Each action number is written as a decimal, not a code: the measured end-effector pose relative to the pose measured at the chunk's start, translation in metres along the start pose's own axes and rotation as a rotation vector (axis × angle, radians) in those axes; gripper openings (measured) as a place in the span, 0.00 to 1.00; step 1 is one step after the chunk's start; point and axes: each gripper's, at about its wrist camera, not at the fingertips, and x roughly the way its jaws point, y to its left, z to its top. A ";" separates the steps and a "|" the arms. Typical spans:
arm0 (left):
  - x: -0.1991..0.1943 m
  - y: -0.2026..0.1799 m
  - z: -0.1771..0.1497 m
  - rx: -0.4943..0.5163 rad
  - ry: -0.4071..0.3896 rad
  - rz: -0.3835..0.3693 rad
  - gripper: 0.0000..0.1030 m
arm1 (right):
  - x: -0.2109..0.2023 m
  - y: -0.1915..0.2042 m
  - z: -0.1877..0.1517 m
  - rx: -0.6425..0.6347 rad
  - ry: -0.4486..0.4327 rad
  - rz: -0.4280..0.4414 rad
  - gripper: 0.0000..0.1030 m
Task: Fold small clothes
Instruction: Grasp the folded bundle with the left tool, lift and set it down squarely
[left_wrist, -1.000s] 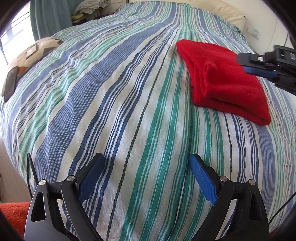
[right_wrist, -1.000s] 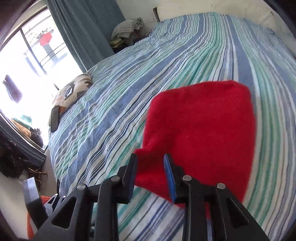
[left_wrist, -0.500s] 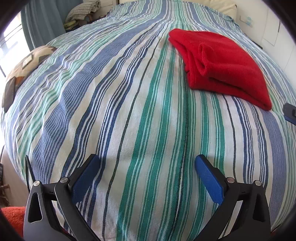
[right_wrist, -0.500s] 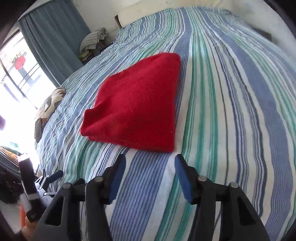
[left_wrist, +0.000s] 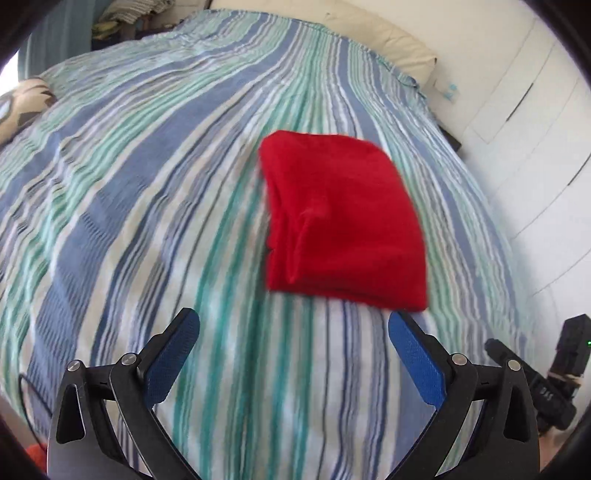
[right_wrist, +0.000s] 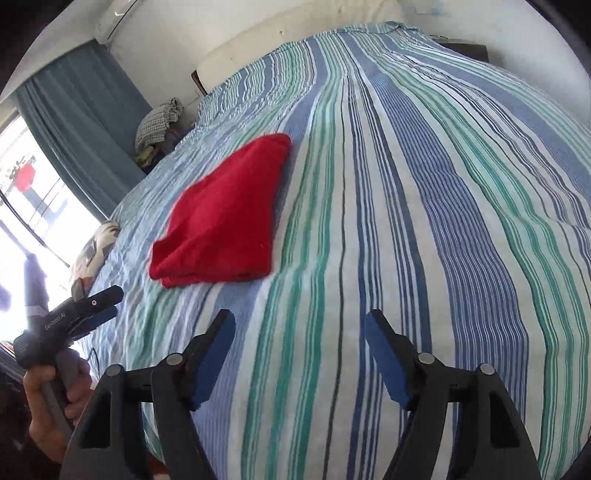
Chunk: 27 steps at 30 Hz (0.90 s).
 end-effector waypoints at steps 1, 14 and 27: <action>0.013 0.000 0.017 -0.010 0.026 -0.045 0.99 | 0.006 0.001 0.016 0.022 -0.008 0.021 0.73; 0.110 0.015 0.078 0.015 0.146 0.096 0.99 | 0.185 0.029 0.104 0.159 0.179 0.331 0.78; 0.024 -0.047 0.122 0.147 -0.061 -0.027 0.19 | 0.102 0.121 0.144 -0.218 -0.062 0.179 0.32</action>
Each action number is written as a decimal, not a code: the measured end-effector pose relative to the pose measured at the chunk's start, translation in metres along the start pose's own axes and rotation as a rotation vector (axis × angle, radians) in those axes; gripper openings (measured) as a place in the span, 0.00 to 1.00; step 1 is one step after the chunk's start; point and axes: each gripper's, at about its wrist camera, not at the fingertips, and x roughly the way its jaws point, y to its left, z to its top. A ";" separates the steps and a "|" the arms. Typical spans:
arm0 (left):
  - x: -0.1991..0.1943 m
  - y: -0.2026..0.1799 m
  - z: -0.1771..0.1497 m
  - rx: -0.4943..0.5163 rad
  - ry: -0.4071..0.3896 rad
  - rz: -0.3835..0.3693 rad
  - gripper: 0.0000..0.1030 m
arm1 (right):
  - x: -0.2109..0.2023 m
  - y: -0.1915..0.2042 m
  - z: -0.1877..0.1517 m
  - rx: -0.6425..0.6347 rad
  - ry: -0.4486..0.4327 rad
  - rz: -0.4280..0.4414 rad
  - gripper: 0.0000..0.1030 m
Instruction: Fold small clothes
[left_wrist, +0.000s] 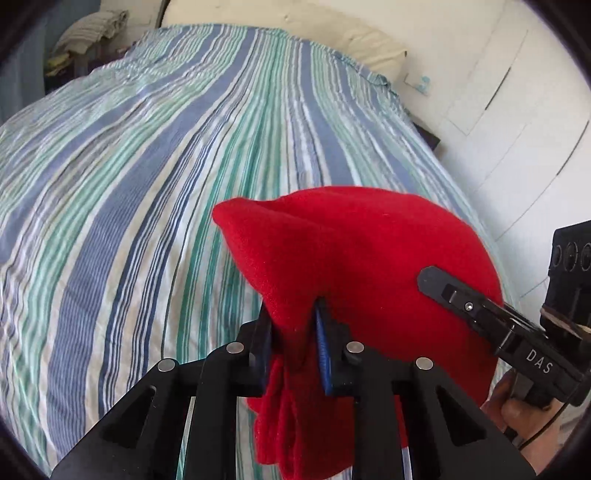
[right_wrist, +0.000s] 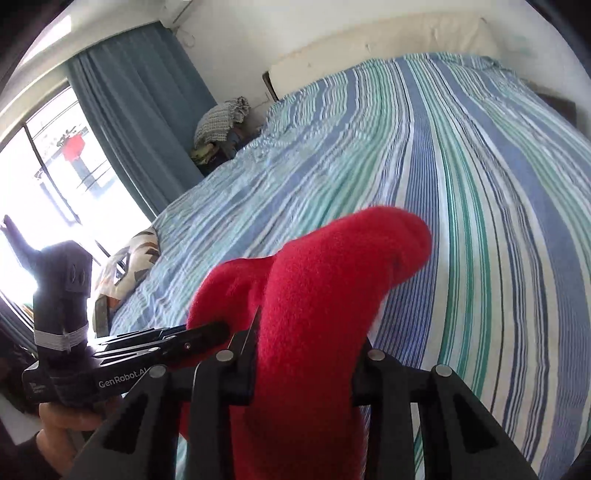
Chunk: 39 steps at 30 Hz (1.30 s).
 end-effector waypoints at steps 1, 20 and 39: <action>-0.007 -0.007 0.007 0.007 -0.020 -0.015 0.20 | -0.011 -0.002 0.011 -0.003 -0.019 0.008 0.32; -0.088 -0.079 -0.099 0.189 -0.143 0.370 0.97 | -0.149 -0.023 -0.106 -0.136 0.136 -0.390 0.89; -0.164 -0.146 -0.160 0.223 -0.141 0.443 0.99 | -0.262 0.049 -0.131 -0.123 0.043 -0.403 0.99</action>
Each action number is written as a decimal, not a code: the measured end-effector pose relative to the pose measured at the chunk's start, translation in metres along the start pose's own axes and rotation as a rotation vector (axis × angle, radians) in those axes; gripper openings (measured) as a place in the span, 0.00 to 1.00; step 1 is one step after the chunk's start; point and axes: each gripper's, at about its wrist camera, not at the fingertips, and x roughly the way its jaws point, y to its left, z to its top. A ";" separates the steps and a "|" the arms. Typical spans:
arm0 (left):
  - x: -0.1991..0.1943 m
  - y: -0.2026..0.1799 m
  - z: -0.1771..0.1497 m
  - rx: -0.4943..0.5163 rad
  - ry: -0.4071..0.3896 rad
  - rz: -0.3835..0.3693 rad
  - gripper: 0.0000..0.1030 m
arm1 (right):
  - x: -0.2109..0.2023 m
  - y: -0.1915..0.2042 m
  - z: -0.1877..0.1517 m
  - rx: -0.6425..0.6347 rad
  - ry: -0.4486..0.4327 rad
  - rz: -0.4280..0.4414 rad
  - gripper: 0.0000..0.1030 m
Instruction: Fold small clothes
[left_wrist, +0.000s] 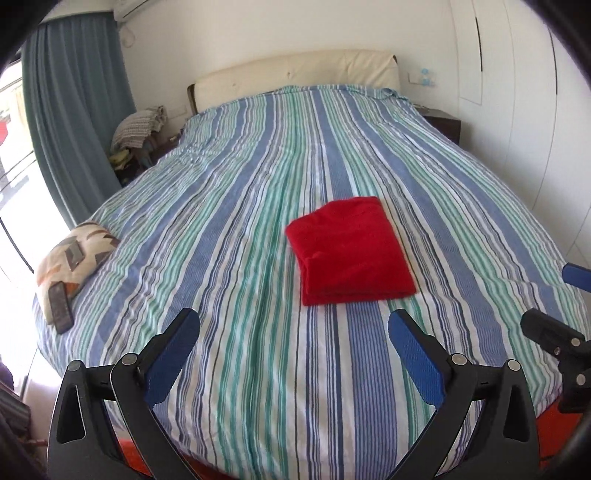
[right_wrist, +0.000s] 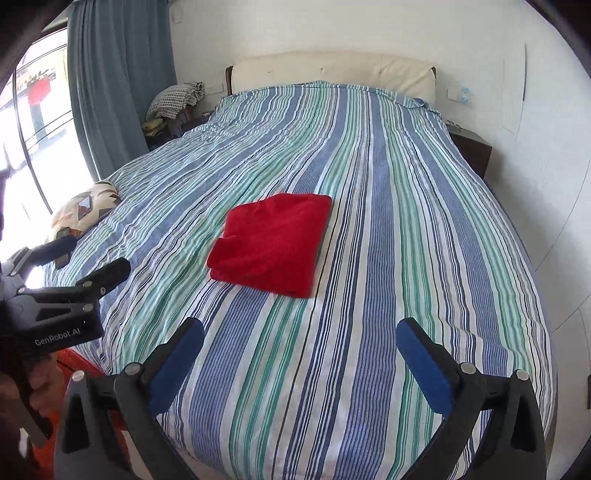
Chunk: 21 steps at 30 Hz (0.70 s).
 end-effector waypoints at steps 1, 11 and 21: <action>-0.001 0.000 -0.006 0.000 0.037 0.004 0.99 | -0.004 -0.001 -0.005 0.015 0.007 0.003 0.99; -0.051 0.005 -0.077 0.072 0.213 -0.050 0.99 | -0.058 0.024 -0.063 0.013 0.124 0.032 0.99; -0.094 0.029 -0.087 0.036 0.195 -0.092 0.99 | -0.122 0.040 -0.072 -0.052 0.070 0.006 0.99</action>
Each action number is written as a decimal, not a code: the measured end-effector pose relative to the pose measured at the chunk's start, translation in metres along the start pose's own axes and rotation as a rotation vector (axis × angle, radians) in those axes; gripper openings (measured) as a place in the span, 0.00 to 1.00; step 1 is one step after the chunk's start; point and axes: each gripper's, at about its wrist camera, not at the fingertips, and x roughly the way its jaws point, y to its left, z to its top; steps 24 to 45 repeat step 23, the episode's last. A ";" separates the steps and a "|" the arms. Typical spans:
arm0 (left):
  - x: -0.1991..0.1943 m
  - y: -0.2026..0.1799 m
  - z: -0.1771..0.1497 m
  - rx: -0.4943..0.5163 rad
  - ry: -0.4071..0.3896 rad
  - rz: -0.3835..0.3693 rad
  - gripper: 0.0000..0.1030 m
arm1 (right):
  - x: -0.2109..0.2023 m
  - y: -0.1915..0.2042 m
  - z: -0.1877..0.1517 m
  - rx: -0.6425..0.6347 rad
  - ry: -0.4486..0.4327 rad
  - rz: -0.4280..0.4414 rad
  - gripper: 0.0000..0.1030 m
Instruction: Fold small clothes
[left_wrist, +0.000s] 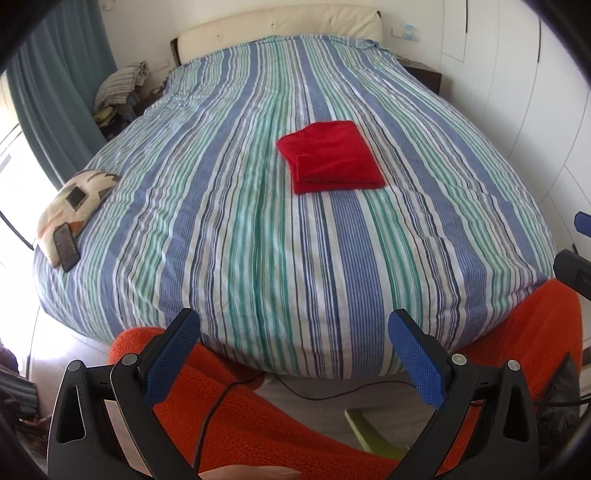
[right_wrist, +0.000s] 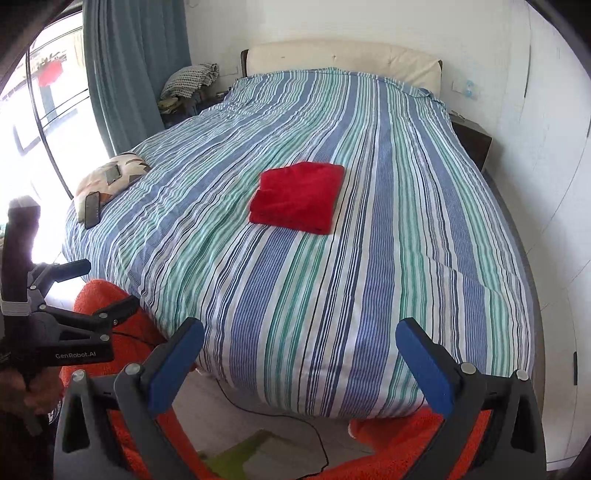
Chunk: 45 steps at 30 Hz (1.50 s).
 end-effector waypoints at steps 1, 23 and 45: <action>-0.004 0.001 -0.001 -0.006 -0.008 0.002 0.99 | -0.004 0.001 0.001 -0.004 -0.010 -0.003 0.99; -0.022 0.005 0.009 -0.033 -0.093 -0.019 0.99 | -0.001 0.003 0.003 0.012 -0.041 -0.012 0.99; -0.022 0.005 0.009 -0.033 -0.093 -0.019 0.99 | -0.001 0.003 0.003 0.012 -0.041 -0.012 0.99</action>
